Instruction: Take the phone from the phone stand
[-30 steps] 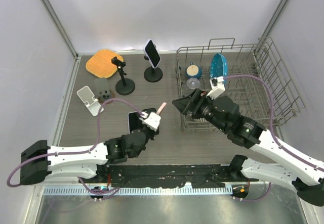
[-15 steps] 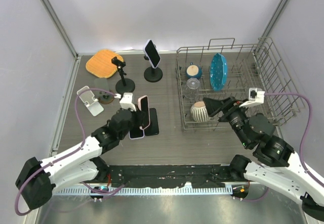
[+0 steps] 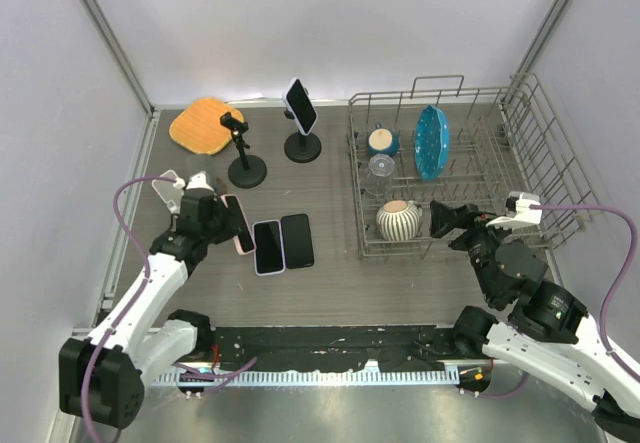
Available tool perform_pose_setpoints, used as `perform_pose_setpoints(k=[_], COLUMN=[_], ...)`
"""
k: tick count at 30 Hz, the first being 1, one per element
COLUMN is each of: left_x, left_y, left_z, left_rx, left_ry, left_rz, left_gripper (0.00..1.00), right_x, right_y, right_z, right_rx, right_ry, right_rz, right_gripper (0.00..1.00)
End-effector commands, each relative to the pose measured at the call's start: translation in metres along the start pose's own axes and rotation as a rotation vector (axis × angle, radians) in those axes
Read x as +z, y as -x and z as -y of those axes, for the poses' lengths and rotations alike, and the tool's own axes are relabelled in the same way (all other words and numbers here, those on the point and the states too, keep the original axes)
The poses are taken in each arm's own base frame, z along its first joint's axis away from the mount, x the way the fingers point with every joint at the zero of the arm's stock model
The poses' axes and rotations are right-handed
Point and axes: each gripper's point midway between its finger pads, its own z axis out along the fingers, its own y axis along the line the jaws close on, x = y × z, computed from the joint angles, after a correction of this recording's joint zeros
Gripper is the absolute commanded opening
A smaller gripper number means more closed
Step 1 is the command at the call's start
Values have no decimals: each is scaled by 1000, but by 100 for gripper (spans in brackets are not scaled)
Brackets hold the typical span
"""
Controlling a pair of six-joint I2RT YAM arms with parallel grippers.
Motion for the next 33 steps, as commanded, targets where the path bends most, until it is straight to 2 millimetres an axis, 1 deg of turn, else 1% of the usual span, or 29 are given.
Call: perform_pose_setpoints(k=[1,2,3,4,5,7,8,14,17,22,24,25,27,28,31,33], left_x=[1,2,4,11,10,17,18,18,16,17,17,17,17,16,15,16], left_y=[3,-1,-2,-4,-5,-14,-15,-29,-34,-37,-37,-37,-36,-36,-32,-32], left_z=[-8,-7,-10,-19,-13,-16,-17,-26,-19,-19,-20,-23,-27,-32,-33,-34], left_rx=[-83,-94,-93,-119,-124,-118,-116,-81,-90,-96,-100,-97,-90,-84,-78,-77], left_ry=[-78,-112,-114,-96,-136,-123,-119,-96,-138,-140,-133,-118,-96,-68,-57,-51], left_rz=[-126,-164,-179,-211,-240,-297,-306,-363,-384,-404,-399,-398,-386,-383,-361,-358], left_gripper=[0,0,0,0,0,0,0,0,0,4,11,23,40,54,69,72], right_x=[0,0,-1,-2,-3,-6,-7,-12,-12,-12,-12,-12,-13,-13,-13,-13], right_y=[-6,-7,-8,-7,-6,-2,-1,4,3,4,4,4,5,4,5,5], right_z=[27,27,27,28,30,31,31,35,36,37,37,38,39,39,39,40], right_rx=[-77,-66,-62,-54,-44,-26,-21,19,19,19,21,23,27,25,28,28], right_ry=[-103,-100,-93,-91,-93,-85,-84,-76,-80,-83,-83,-85,-89,-88,-90,-93], right_rz=[24,25,25,32,37,50,54,82,81,83,85,86,91,89,92,93], right_gripper=[83,82,83,83,82,83,82,82,82,82,82,82,82,82,82,82])
